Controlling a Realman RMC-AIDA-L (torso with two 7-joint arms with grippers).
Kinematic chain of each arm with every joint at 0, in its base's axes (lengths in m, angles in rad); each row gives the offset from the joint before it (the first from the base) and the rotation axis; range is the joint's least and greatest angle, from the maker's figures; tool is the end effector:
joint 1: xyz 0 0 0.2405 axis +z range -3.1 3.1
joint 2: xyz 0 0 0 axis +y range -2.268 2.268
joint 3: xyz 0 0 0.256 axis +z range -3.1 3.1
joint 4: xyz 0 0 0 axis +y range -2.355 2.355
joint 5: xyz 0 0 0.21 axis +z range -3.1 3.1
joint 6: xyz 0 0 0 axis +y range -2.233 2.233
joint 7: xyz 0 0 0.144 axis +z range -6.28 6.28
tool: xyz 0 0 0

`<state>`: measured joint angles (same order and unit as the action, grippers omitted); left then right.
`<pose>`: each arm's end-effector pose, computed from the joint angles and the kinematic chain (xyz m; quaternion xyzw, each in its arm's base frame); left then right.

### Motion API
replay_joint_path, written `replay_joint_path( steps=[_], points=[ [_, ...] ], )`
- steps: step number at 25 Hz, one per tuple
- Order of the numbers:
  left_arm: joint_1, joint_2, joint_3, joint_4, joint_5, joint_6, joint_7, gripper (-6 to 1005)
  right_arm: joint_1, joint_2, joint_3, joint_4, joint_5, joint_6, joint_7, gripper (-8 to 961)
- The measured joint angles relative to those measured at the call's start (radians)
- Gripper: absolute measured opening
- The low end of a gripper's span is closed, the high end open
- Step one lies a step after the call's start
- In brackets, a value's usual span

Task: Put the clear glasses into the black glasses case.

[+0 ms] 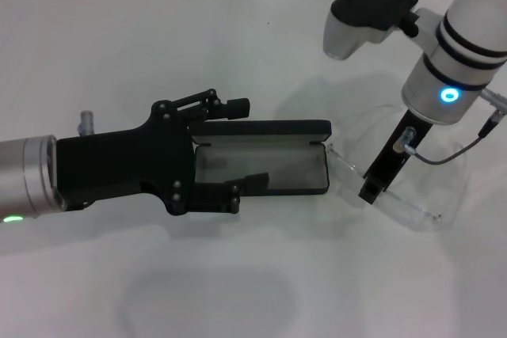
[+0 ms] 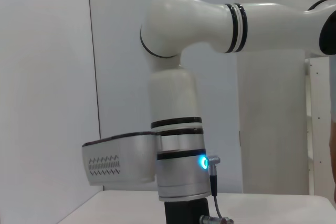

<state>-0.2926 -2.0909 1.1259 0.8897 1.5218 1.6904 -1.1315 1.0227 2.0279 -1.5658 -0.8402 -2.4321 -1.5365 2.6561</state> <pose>-0.2214 0.2763 0.0014 -0.9337 -0.0117 -0.3437 0.0999 0.1285 0.3787 -0.0554 -0.9095 0.3092 -0.2695 0.0670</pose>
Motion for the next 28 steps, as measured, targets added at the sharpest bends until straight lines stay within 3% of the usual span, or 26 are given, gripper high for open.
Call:
replay_joint_path(
  steps=[3, 9, 19, 28],
  points=[
    [0.001, 0.000, 0.000, 0.000, 0.000, 0.000, 0.001, 761, 0.000, 0.000, -0.019, -0.002, 0.001, 0.004, -0.007, 253],
    [0.000, 0.000, 0.000, 0.000, 0.000, 0.000, 0.001, 758, 0.002, 0.000, -0.019, -0.009, 0.001, 0.003, -0.008, 129],
    [0.009, 0.002, 0.000, 0.000, -0.019, 0.000, 0.001, 753, -0.016, -0.008, -0.009, -0.059, -0.008, -0.044, -0.008, 125],
    [0.011, 0.003, 0.000, 0.001, -0.021, 0.000, 0.001, 749, -0.121, -0.013, 0.132, -0.244, -0.099, -0.156, -0.024, 109]
  ],
)
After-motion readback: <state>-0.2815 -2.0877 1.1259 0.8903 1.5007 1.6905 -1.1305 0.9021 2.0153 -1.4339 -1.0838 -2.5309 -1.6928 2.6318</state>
